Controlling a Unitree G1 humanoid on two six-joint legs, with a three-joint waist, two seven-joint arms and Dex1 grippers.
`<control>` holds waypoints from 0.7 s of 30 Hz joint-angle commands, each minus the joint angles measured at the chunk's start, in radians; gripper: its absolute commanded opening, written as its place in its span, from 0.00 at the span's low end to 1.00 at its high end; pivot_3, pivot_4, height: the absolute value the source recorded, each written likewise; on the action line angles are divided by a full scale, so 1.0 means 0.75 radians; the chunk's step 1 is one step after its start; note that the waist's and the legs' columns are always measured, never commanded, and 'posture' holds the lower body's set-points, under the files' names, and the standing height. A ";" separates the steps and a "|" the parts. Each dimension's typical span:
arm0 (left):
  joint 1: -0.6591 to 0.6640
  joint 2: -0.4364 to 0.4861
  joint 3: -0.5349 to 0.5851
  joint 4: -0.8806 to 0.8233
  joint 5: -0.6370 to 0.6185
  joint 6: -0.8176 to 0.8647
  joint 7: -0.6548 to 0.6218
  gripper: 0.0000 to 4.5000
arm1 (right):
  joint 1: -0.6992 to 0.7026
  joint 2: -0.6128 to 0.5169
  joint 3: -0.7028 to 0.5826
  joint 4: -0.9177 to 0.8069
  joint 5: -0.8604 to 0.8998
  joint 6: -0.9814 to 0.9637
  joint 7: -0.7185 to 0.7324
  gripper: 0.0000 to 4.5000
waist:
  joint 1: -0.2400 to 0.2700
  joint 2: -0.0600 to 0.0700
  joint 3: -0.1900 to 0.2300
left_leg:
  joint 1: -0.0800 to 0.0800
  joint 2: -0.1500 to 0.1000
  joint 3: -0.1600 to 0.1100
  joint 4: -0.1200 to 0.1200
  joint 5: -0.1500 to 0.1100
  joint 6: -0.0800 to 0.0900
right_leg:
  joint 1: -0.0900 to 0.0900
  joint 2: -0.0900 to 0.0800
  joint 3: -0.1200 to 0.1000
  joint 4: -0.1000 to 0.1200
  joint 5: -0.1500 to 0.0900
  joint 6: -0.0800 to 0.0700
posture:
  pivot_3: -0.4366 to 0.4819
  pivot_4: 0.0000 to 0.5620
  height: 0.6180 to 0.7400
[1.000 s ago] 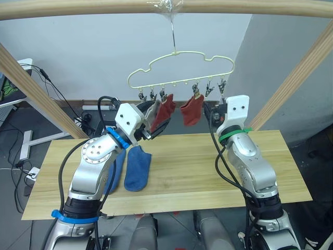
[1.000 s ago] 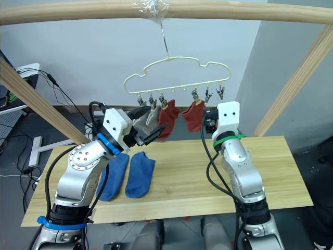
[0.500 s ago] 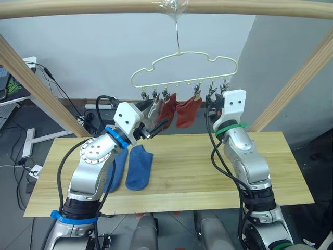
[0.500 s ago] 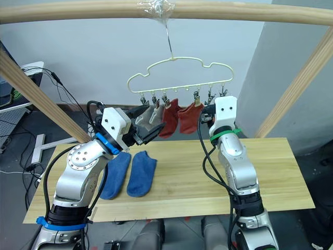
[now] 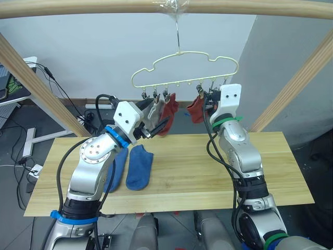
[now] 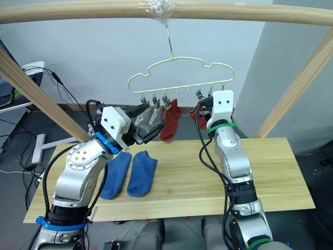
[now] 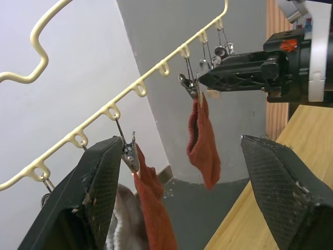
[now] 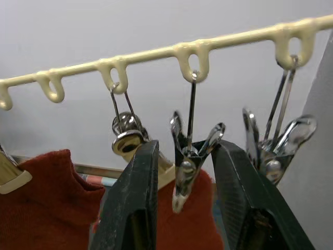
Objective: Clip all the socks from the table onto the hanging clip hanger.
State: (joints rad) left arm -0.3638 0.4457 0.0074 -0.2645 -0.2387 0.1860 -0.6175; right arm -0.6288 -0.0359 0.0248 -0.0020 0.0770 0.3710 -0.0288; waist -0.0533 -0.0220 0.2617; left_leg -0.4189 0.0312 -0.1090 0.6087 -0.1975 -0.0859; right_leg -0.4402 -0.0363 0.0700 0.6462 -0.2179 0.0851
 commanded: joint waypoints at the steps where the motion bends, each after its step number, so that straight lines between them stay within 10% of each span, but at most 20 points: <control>1: -0.031 0.004 0.027 -0.055 -0.020 0.003 0.014 0.83 | -0.044 0.009 -0.011 0.008 -0.020 -0.053 -0.006 0.35 | 0.000 0.000 0.000 | 0.000 0.000 0.000 0.000 0.000 0.000 | 0.000 0.000 0.000 0.000 0.000 0.000 | 0.54 0.42 1.00; 21: -0.144 -0.018 0.035 -0.155 -0.308 0.298 -0.019 0.83 | -0.111 0.018 -0.026 0.090 -0.027 -0.122 0.015 0.35 | 0.001 0.000 0.000 | 0.000 0.000 0.000 0.000 0.000 0.000 | 0.000 0.000 0.000 0.001 0.002 -0.003 | 0.55 0.42 1.00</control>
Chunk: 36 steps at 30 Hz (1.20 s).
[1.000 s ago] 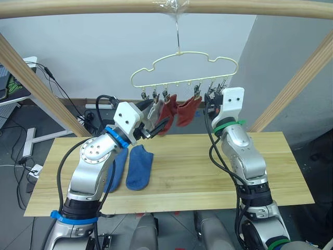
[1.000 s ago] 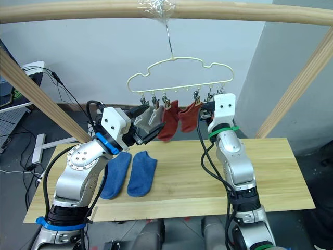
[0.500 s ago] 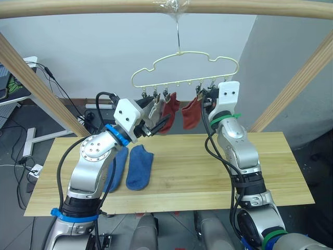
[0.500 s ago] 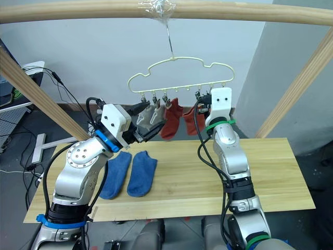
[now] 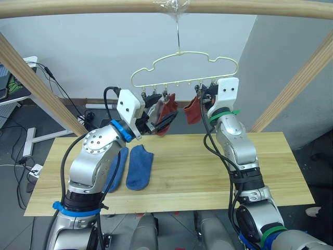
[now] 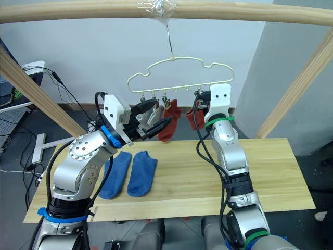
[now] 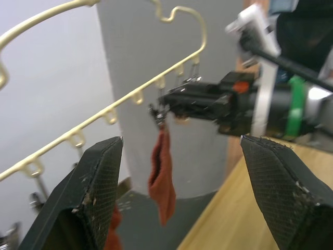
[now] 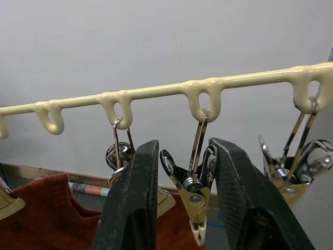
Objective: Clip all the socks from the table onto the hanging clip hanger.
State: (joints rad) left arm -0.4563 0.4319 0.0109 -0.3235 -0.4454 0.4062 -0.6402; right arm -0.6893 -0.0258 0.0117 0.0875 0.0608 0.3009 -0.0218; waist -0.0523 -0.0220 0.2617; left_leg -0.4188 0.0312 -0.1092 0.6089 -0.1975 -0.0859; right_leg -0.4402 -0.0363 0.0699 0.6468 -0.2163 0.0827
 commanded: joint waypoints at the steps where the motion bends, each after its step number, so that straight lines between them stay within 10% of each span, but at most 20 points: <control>1: -0.021 0.001 0.031 -0.080 -0.034 0.008 0.014 0.83 | -0.029 0.004 -0.008 -0.031 -0.006 -0.028 0.006 0.35 | 0.000 0.000 0.000 | 0.000 0.000 0.000 0.000 0.000 0.000 | 0.000 0.000 0.000 0.000 0.000 0.000 | 0.55 0.42 1.00; 5: -0.023 0.000 0.030 -0.099 -0.065 0.031 0.016 0.83 | -0.021 0.002 -0.006 -0.043 -0.007 -0.024 0.009 0.35 | 0.000 0.000 0.000 | 0.000 0.000 0.000 0.000 0.000 0.000 | 0.000 0.000 0.000 0.000 0.000 0.000 | 0.55 0.41 1.00; 12: 0.009 -0.004 0.013 -0.122 -0.034 0.020 0.049 0.83 | -0.011 -0.017 -0.012 -0.050 -0.008 -0.020 0.021 0.01 | 0.000 0.000 0.000 | 0.000 0.000 0.000 0.000 0.000 0.000 | 0.000 0.000 0.000 0.000 0.000 -0.001 | 0.55 0.41 1.00; 22: 0.346 -0.072 -0.029 0.081 0.337 0.026 0.380 0.83 | 0.000 -0.098 -0.014 -0.114 0.021 0.052 0.120 0.01 | -0.002 0.001 -0.001 | 0.002 0.000 0.001 0.000 0.000 0.000 | 0.001 0.000 0.001 0.000 0.000 -0.001 | 0.53 0.40 1.00; 26: 0.464 -0.133 -0.022 0.193 0.374 0.021 0.450 1.00 | 0.029 -0.112 -0.016 -0.179 0.030 0.122 0.133 0.00 | -0.001 0.001 0.000 | 0.002 0.000 0.000 0.000 0.000 0.000 | 0.001 0.000 0.000 0.001 0.000 -0.001 | 0.52 0.41 1.00; 36: 0.385 -0.251 -0.087 0.543 0.523 -0.085 0.561 1.00 | 0.072 -0.102 -0.016 -0.278 0.036 0.244 0.139 0.00 | 0.012 0.001 -0.001 | 0.002 0.000 0.000 0.002 0.000 0.000 | 0.002 0.000 0.000 0.001 -0.001 0.003 | 0.51 0.44 1.00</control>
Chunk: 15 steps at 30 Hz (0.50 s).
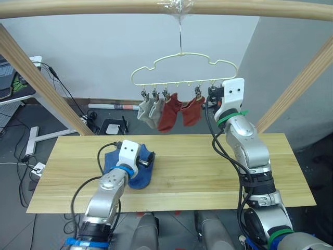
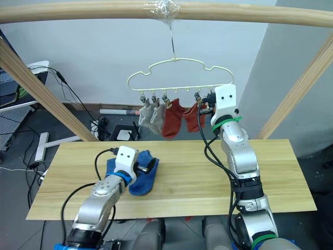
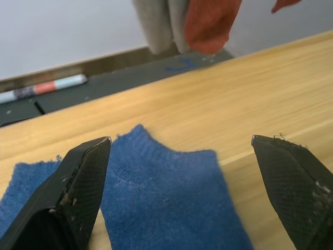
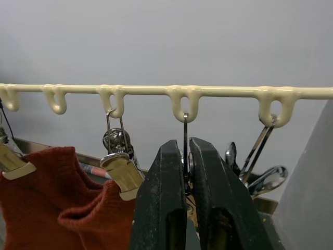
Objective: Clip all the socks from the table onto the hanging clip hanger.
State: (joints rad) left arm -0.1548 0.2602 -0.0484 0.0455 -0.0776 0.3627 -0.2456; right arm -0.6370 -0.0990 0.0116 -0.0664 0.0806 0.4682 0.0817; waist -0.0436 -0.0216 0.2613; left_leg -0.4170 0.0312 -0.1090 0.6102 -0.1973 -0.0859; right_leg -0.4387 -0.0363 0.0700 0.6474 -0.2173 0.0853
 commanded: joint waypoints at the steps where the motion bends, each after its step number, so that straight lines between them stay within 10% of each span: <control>1: -0.025 -0.031 -0.011 0.077 0.039 -0.020 0.039 1.00 | 0.002 -0.006 -0.018 -0.076 0.009 0.029 0.001 0.00 | 0.000 0.000 0.000 | 0.000 0.000 0.001 0.000 0.000 0.000 | 0.000 0.000 0.000 0.000 0.000 0.000 | 0.51 0.44 1.00; 11: -0.025 -0.086 0.016 0.175 0.045 0.073 0.076 1.00 | 0.008 -0.021 -0.027 -0.096 0.004 0.075 0.001 0.00 | -0.001 0.000 0.000 | 0.001 0.000 0.000 0.000 0.000 0.000 | 0.001 0.000 0.000 0.000 0.003 -0.005 | 0.48 0.45 1.00; 15: 0.034 -0.037 -0.052 0.137 0.108 0.071 0.041 0.80 | 0.017 -0.030 -0.037 -0.107 0.003 0.095 -0.005 0.00 | -0.012 0.000 0.000 | 0.001 0.000 0.000 0.000 0.000 0.000 | 0.001 0.000 0.000 0.000 0.000 0.000 | 0.48 0.45 1.00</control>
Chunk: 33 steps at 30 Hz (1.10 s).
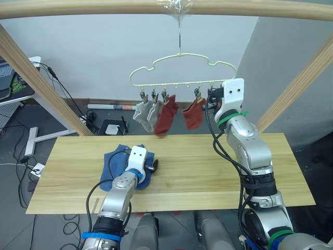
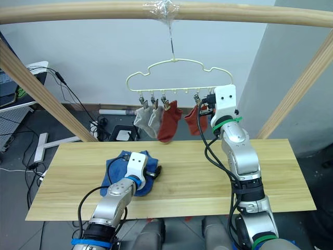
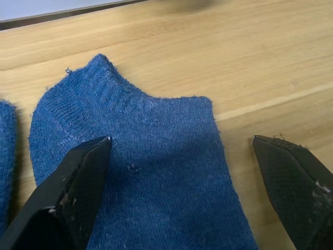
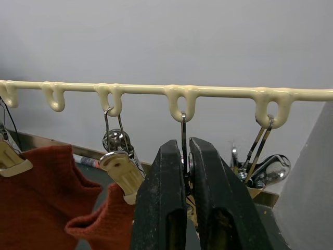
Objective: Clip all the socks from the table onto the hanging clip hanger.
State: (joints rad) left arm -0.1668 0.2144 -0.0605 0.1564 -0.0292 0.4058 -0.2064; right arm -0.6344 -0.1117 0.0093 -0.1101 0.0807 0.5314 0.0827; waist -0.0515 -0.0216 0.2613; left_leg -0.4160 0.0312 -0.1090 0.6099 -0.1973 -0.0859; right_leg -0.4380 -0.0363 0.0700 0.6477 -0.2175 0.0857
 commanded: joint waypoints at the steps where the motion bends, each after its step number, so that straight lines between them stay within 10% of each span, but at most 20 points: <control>1: 0.053 0.026 -0.040 -0.012 0.046 0.010 -0.014 0.75 | 0.013 -0.014 -0.034 -0.050 0.003 0.012 -0.007 0.00 | -0.001 0.000 0.000 | 0.000 0.000 0.000 0.000 0.000 0.000 | 0.000 0.000 0.000 0.000 0.000 0.000 | 0.48 0.45 1.00; 13: 0.124 -0.008 -0.109 -0.186 -0.027 -0.087 -0.159 0.01 | -0.049 -0.029 -0.269 -0.017 0.207 0.306 -0.006 0.00 | 0.020 0.000 0.000 | 0.000 -0.001 0.000 0.000 0.000 0.000 | 0.002 -0.001 0.000 -0.002 -0.001 -0.001 | 0.48 0.45 1.00; 22: -0.006 -0.003 -0.224 -0.410 -0.127 -0.234 -0.464 0.01 | -0.248 0.007 -0.689 0.050 0.586 0.878 -0.147 0.00 | 0.034 0.000 0.000 | -0.001 -0.001 -0.001 0.002 0.000 0.001 | 0.004 -0.001 -0.002 -0.002 -0.004 -0.007 | 0.48 0.45 1.00; 33: -0.306 -0.100 -0.329 -0.225 0.051 -0.545 -0.396 0.01 | -0.476 0.061 -1.044 0.087 0.684 1.382 -0.297 0.00 | 0.032 0.000 0.000 | -0.001 -0.001 -0.003 0.001 0.000 0.002 | 0.007 -0.002 -0.005 -0.004 -0.004 -0.008 | 0.45 0.45 1.00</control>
State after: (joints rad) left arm -0.3754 0.1572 -0.2932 -0.0105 -0.0127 0.0493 -0.5220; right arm -1.0112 -0.0632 -0.7253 -0.0390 0.6323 1.5195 -0.0902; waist -0.0277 -0.0214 0.2610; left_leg -0.4169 0.0303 -0.1114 0.6107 -0.1970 -0.0843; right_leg -0.4324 -0.0376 0.0664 0.6446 -0.2207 0.0796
